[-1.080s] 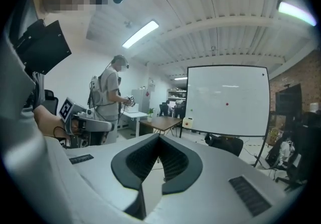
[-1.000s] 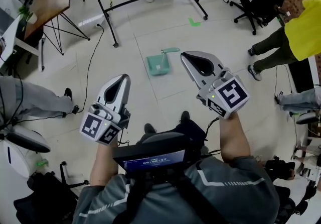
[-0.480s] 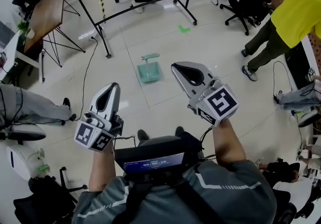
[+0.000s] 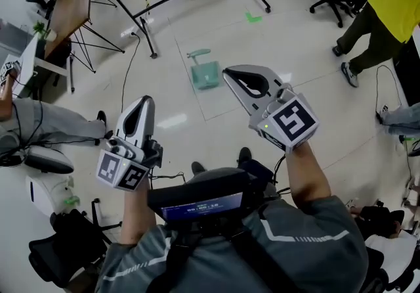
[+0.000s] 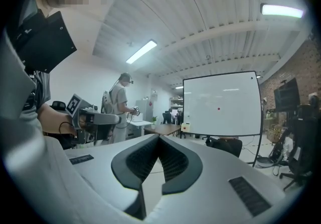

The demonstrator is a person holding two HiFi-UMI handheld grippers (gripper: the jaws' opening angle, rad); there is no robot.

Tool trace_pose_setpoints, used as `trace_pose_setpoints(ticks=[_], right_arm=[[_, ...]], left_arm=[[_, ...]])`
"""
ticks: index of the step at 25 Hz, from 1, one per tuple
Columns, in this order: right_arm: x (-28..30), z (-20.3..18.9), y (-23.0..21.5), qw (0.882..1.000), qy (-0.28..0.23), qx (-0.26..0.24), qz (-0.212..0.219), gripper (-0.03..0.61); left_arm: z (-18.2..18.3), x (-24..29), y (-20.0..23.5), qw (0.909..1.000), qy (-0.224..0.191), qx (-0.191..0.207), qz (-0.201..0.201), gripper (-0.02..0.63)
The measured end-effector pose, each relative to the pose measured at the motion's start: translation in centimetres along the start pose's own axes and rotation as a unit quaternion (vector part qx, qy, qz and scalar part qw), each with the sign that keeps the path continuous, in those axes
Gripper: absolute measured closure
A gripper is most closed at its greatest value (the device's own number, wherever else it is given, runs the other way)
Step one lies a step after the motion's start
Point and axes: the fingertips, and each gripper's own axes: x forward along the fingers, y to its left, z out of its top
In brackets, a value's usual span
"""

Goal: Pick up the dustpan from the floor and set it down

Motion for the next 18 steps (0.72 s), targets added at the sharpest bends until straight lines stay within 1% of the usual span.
trace_pose_setpoints(ticks=[2,4,6,9,11,14,18], right_arm=[[-0.3,0.8,1.4,1.0,-0.009,0.001,-0.012,0.56],[-0.9,1.6,3.5,0.999,-0.021,0.021,-0.023,0.56],[-0.8,2.3,5.6,0.999,-0.023,0.036,-0.029,0.56],[0.0,2.9,7.5,0.998,-0.015,0.04,-0.034,0.56],[0.4,3.2,8.5,0.998,-0.015,0.044,-0.037,0.56],[0.6,3.4,9.5,0.998,-0.01,0.038,-0.042,0.56],[0.5,3.7,10.0,0.998,-0.008,0.034,-0.051,0.56]], left_arm=[[0.7,-1.8,-0.1,0.9999,-0.001,0.009,-0.005,0.588],[1.6,-4.2,-0.3,0.9997,0.003,0.021,-0.009,0.588],[2.8,-6.7,-0.1,0.9995,-0.003,0.028,-0.016,0.588],[3.6,-9.0,1.1,0.9995,-0.016,0.02,-0.018,0.588],[3.8,-9.7,1.7,0.9995,-0.016,0.015,-0.022,0.588],[4.0,-10.3,2.0,0.9993,-0.019,0.014,-0.029,0.588],[4.1,-10.3,2.1,0.9993,-0.02,0.007,-0.033,0.588]])
